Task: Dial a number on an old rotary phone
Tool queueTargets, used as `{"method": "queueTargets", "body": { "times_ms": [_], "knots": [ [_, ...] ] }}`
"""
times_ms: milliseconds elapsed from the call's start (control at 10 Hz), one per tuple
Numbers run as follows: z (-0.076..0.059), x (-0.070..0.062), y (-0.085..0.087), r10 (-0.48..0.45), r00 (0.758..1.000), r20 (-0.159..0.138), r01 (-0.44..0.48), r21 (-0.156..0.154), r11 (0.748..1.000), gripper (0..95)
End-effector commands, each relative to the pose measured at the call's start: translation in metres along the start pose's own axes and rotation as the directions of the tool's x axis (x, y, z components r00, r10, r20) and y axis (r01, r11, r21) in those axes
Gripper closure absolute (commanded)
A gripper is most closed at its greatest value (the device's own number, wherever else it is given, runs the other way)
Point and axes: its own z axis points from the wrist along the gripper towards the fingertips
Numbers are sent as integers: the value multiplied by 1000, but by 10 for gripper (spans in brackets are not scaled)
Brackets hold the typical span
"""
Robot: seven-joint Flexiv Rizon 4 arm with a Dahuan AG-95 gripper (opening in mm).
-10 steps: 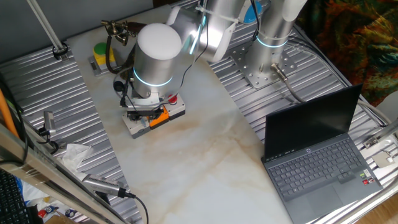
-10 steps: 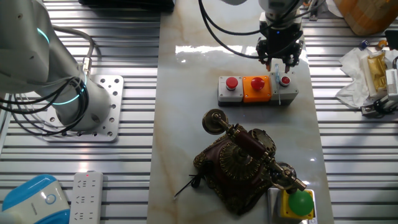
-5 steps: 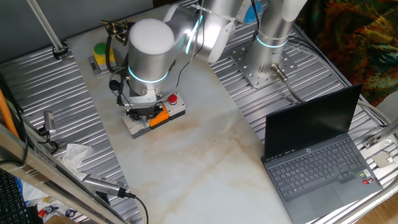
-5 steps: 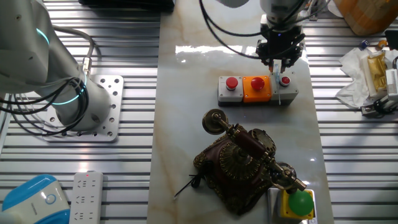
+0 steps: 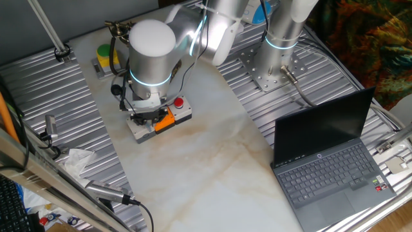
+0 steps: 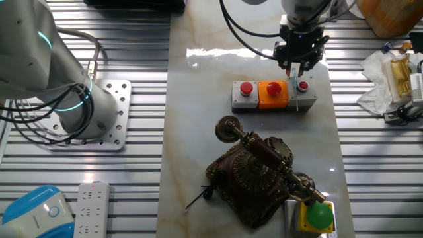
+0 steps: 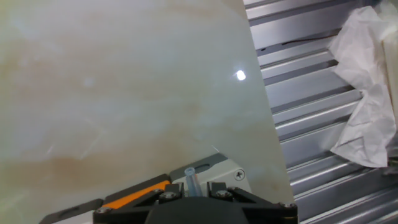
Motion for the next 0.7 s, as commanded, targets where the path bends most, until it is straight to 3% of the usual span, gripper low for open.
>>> {"method": "queueTargets", "body": {
  "times_ms": [100,500,600,700],
  "knots": [
    [1,-1,1,-8,1000,4,9,-7,1000,570],
    [2,-1,2,-33,999,8,33,-9,999,570],
    [3,-1,2,-41,999,9,41,-9,999,380],
    [4,0,3,-43,999,12,43,-9,999,380]
  ]
}}
